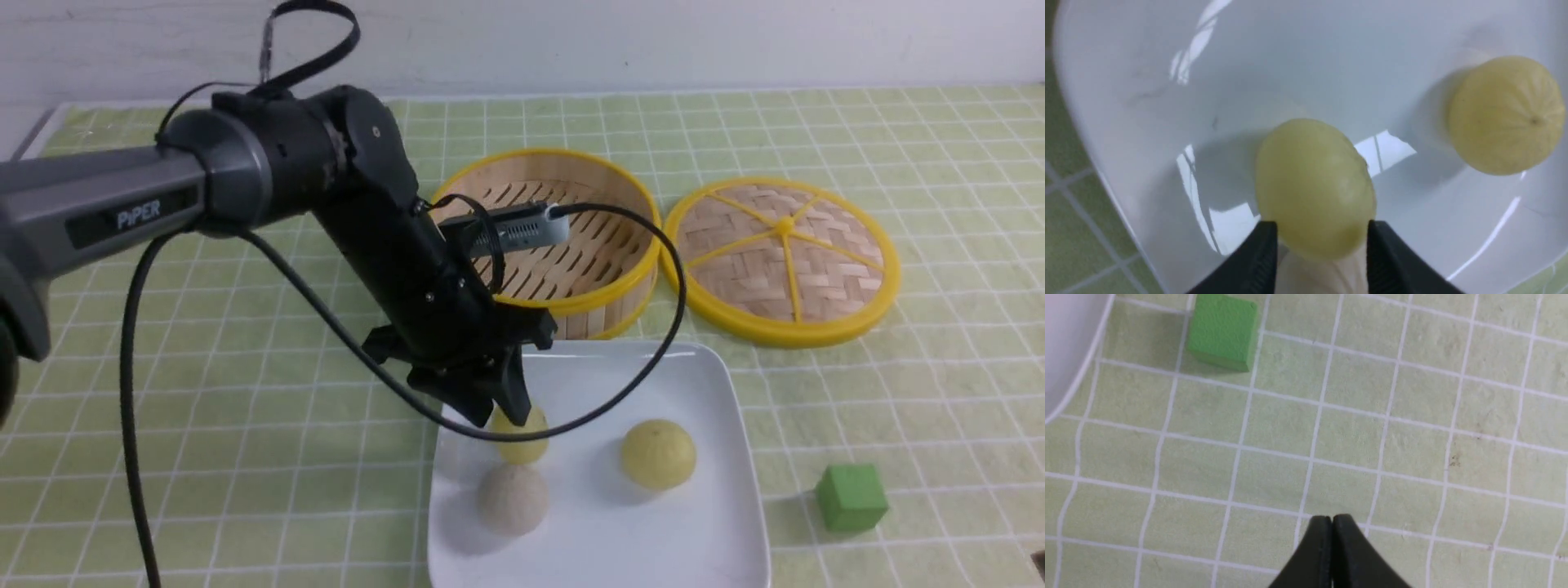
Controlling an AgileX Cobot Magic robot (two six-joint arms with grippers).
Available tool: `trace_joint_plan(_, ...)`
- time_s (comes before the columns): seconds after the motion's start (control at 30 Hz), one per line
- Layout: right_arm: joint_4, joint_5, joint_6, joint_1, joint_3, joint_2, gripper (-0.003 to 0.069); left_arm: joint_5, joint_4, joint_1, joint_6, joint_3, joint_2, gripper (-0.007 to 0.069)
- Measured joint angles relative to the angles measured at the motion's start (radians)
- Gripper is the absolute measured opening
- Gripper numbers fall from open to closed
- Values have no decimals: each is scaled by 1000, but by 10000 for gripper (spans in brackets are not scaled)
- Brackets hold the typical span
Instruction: Put the steamed buns into the plate on the green tablecloth.
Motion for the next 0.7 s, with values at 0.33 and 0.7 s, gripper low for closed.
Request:
trace_joint_plan(0.33, 144, -16, -137, 0, 60, -497, 18, 25, 80, 0, 0, -86, 10, 478)
trace_joint_plan(0.7, 354, -631, -370, 0, 384, -742, 3, 88, 151, 0, -3, -148, 10, 138)
